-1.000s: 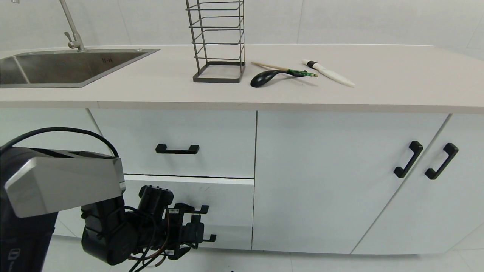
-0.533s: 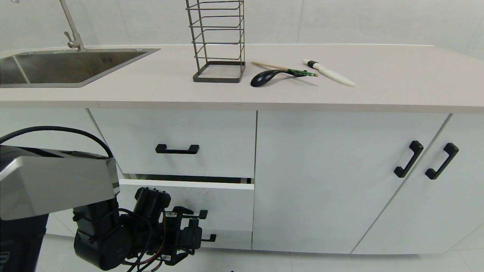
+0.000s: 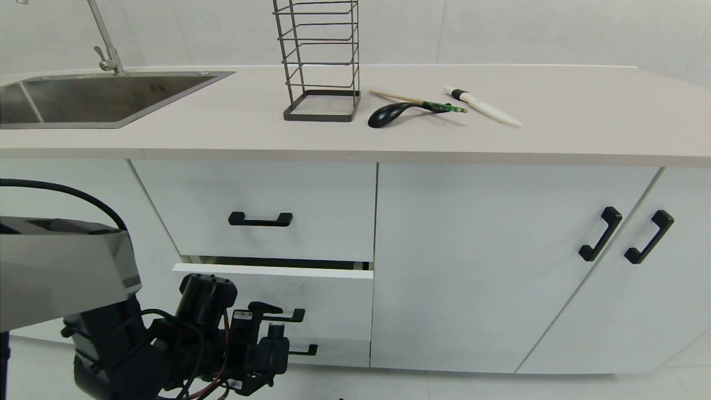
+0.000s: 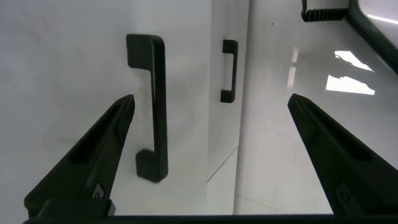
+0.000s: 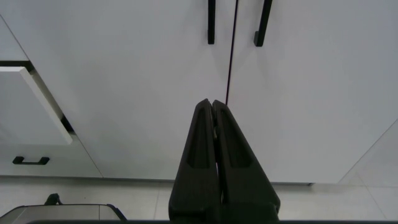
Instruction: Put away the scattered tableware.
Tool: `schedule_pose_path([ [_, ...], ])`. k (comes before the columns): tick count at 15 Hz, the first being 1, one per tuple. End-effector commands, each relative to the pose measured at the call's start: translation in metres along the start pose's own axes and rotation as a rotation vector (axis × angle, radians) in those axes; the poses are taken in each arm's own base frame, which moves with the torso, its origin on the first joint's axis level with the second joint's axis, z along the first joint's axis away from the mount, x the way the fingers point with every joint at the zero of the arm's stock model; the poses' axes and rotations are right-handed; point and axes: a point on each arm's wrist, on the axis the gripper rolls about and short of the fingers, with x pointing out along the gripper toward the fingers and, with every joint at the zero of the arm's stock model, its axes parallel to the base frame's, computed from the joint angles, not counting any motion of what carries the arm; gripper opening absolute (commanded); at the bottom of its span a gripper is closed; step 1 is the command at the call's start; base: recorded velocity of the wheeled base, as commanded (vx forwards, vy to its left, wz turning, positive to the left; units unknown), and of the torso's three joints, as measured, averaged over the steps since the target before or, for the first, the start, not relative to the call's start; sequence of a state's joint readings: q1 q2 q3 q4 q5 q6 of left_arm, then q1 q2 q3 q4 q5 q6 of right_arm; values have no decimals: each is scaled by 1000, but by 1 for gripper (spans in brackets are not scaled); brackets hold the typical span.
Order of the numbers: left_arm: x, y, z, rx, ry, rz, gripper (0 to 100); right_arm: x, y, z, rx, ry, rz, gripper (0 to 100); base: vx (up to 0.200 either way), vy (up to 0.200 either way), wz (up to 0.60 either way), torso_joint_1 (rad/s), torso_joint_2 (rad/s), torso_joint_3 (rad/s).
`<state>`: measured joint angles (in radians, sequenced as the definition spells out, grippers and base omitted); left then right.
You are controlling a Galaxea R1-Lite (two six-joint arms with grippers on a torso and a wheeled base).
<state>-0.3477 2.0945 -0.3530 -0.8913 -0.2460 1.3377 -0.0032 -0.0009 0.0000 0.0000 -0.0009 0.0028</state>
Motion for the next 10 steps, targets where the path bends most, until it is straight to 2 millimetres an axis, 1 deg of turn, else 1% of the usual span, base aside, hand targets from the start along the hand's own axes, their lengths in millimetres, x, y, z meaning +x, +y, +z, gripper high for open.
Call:
schedule_pose_path([
  [1,-21,0,9,19,-20,39,100,0,0,0,0,1,-1,0,0,0,0,0,0,0],
  [2,-27,0,12,29,-30,51,100,0,0,0,0,1,1,0,0,0,0,0,0,0],
  [3,-33,0,21,51,-53,66,100,0,0,0,0,1,1,0,0,0,0,0,0,0],
  [6,-43,1,39,64,-109,96,100,0,0,0,0,1,-1,0,0,0,0,0,0,0],
  [10,-50,10,41,27,-136,171,100,0,0,0,0,1,1,0,0,0,0,0,0,0],
])
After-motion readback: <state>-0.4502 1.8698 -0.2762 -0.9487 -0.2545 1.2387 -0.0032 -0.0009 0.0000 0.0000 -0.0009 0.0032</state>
